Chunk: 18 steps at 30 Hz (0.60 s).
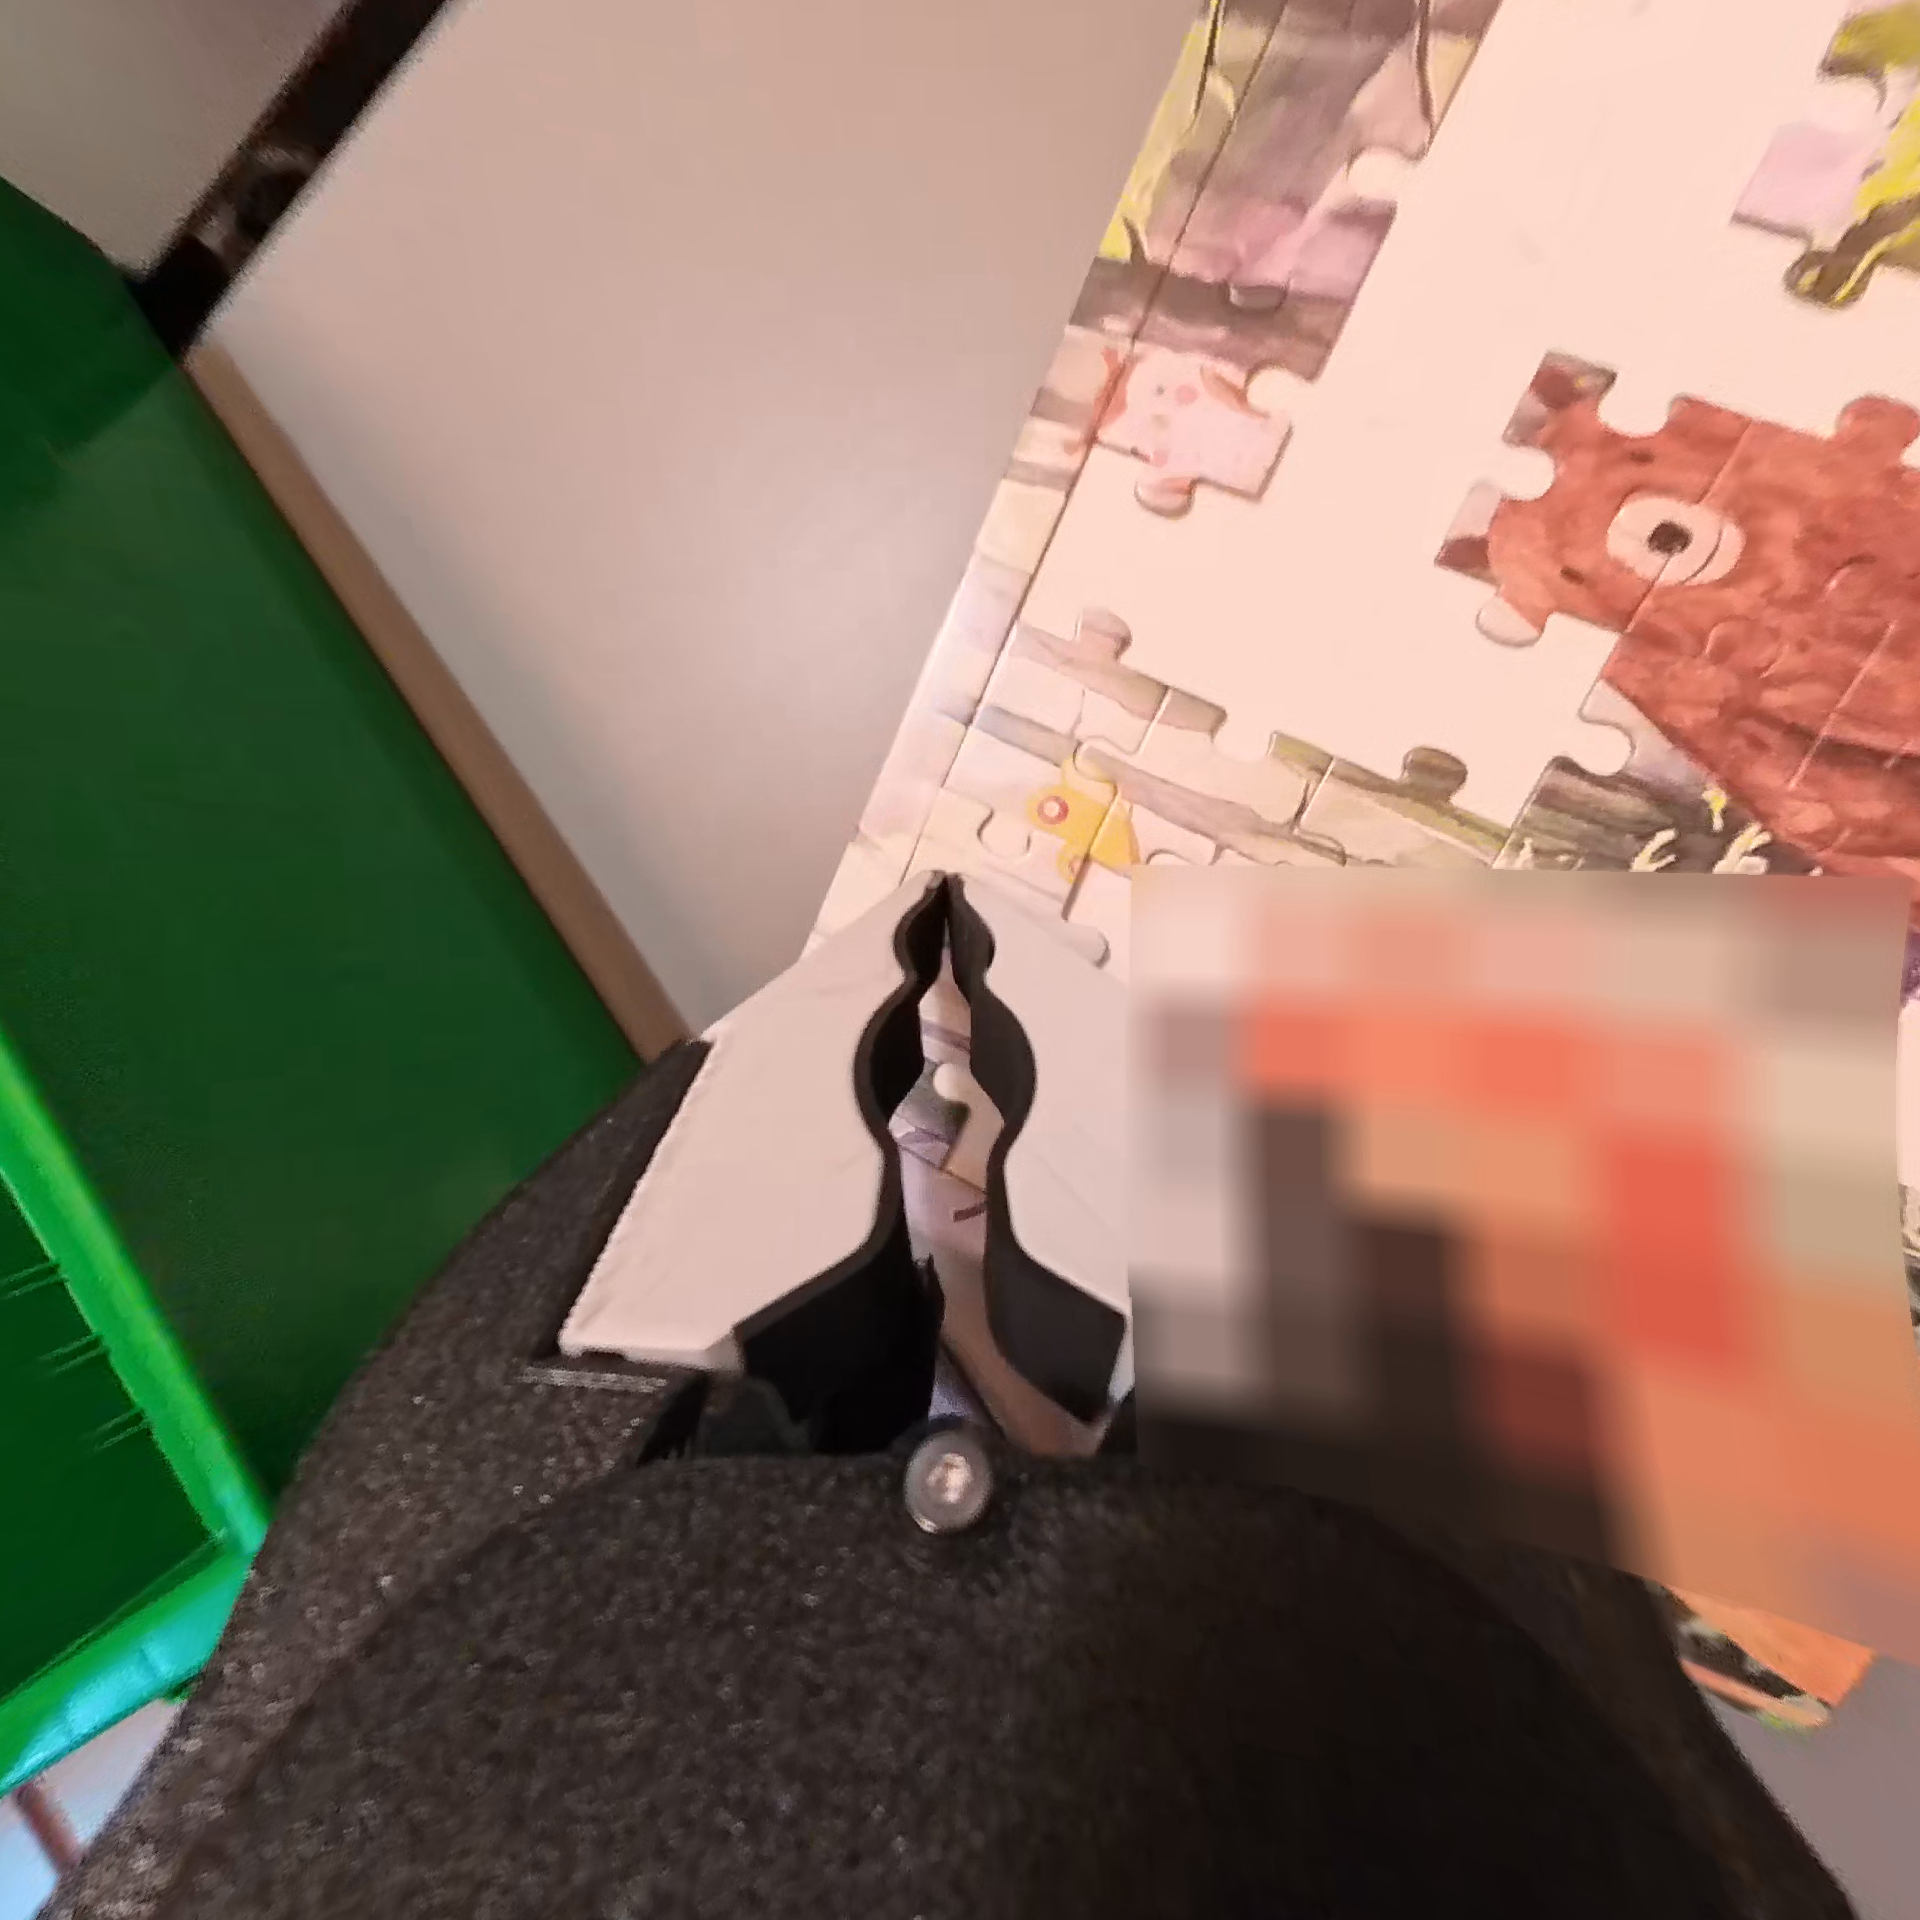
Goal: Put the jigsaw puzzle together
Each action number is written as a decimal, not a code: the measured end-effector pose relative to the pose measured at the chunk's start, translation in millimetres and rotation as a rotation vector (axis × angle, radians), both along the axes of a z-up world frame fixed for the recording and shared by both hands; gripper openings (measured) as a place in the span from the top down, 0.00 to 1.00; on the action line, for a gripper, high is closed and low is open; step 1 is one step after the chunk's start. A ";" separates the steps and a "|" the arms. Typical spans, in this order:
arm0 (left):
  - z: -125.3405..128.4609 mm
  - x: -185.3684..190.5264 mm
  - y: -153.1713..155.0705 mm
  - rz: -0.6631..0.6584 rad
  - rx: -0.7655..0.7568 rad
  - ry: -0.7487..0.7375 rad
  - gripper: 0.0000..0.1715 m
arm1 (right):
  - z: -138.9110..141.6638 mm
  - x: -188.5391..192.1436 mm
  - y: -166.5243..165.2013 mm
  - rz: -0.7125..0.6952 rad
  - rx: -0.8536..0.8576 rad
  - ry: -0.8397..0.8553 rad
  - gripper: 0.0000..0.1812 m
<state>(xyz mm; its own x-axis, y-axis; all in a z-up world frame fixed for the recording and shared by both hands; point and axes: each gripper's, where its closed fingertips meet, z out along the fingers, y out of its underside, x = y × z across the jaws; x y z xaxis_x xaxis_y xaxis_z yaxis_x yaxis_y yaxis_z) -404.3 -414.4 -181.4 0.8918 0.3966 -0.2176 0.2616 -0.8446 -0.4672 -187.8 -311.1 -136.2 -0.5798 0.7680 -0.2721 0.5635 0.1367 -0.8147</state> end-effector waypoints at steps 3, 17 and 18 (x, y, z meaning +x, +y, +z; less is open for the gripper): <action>-0.6 -0.2 0.4 0.000 -0.001 0.004 1.00 | 0.9 0.4 0.0 -0.001 -0.010 -0.003 0.77; -1.5 13.3 3.0 -0.107 -0.065 -0.005 1.00 | 0.9 2.3 0.9 0.000 -0.016 -0.010 0.77; -2.0 13.4 2.8 -0.107 -0.062 -0.010 1.00 | 0.7 2.5 0.6 0.001 -0.016 -0.011 0.77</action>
<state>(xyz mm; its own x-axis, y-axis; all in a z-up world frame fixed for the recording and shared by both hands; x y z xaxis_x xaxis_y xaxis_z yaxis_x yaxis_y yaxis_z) -391.0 -411.6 -183.4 0.9305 0.2850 -0.2300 0.1725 -0.8951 -0.4110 -185.3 -310.5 -135.5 -0.5778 0.7627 -0.2904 0.5722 0.1249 -0.8106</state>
